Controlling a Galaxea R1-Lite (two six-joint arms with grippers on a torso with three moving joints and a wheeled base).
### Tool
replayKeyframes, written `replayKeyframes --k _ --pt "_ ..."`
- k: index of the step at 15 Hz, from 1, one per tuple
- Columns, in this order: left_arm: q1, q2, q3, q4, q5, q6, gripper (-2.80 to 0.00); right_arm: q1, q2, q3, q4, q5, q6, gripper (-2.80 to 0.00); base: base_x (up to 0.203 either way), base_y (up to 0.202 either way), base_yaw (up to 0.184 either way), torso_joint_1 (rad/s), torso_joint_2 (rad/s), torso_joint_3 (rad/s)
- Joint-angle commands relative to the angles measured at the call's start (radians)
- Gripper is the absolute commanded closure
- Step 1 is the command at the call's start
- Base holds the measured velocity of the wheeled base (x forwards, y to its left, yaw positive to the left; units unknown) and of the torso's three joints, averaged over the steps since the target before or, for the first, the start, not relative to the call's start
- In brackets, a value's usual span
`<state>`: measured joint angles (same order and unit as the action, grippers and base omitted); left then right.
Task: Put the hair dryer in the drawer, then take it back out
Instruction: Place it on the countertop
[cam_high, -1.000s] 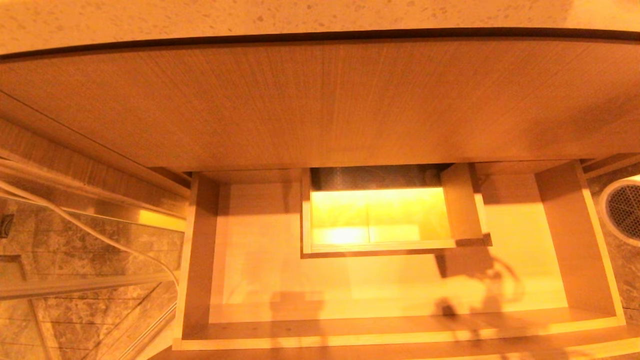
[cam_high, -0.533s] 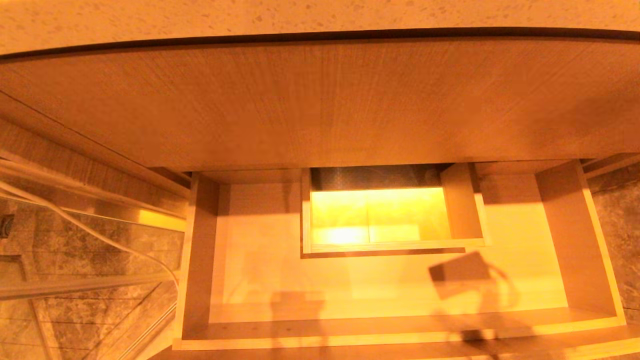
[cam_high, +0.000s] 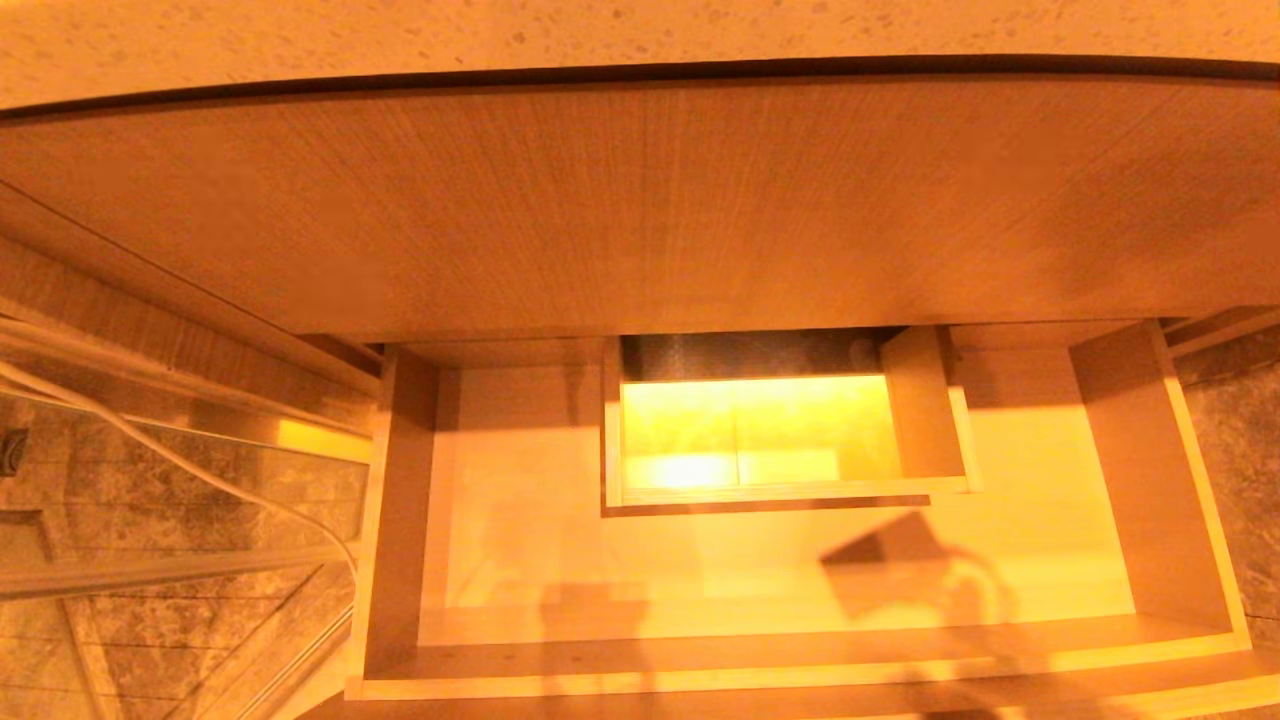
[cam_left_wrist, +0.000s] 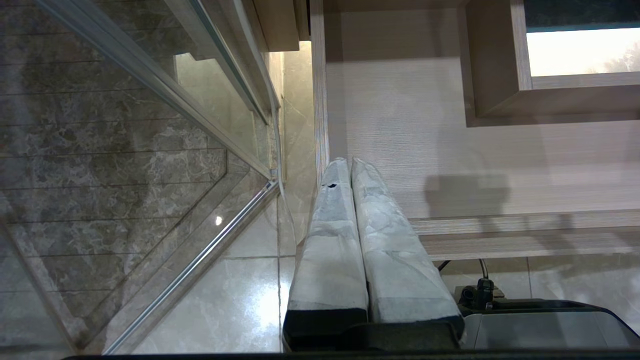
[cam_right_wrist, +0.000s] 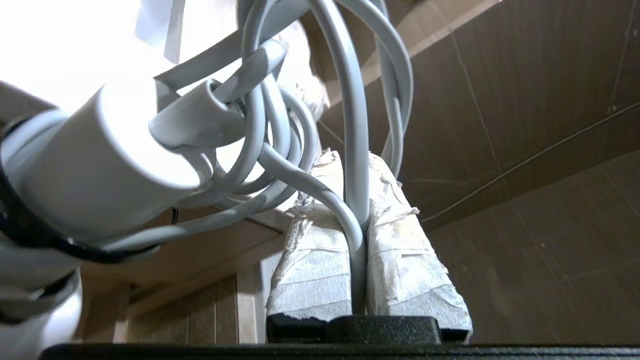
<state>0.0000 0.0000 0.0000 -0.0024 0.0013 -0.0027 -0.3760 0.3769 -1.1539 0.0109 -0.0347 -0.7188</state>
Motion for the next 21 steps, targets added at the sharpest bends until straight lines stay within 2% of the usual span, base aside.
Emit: replayKeyframes --k 1,6,9,13,15,18,21 --pt "0.000 0.000 0.000 -0.001 0.000 0.000 0.00 0.009 0.033 -0.064 0.002 0.000 0.002 0.00 0.000 0.000 0.000 0.000 0.00 0.000" --pt "0.000 0.000 0.000 -0.001 0.000 0.000 0.00 0.010 0.172 -0.279 0.083 -0.008 0.005 0.00 0.000 0.000 0.000 0.000 0.00 0.000" --pt "0.000 0.000 0.000 -0.001 0.000 0.000 0.00 0.009 0.253 -0.352 0.098 -0.013 0.005 0.00 0.000 0.000 0.000 0.000 0.00 0.000" --pt "0.000 0.000 0.000 -0.001 0.000 0.000 0.00 0.007 0.437 -0.550 0.100 -0.094 0.002 0.00 0.000 0.000 0.000 0.000 0.00 0.000" --pt "0.000 0.000 0.000 -0.001 0.000 0.000 0.00 0.007 0.490 -0.636 0.101 -0.103 0.003 0.00 0.000 0.000 0.000 0.000 0.00 0.000" --pt "0.000 0.000 0.000 -0.001 0.000 0.000 0.00 0.007 0.558 -0.715 0.130 -0.121 0.004 0.00 0.000 0.000 0.000 0.000 0.00 0.000" --pt "0.000 0.000 0.000 -0.001 0.000 0.000 0.00 0.006 0.579 -0.731 0.154 -0.144 0.002 0.00 0.000 0.000 0.000 0.000 0.00 0.000"
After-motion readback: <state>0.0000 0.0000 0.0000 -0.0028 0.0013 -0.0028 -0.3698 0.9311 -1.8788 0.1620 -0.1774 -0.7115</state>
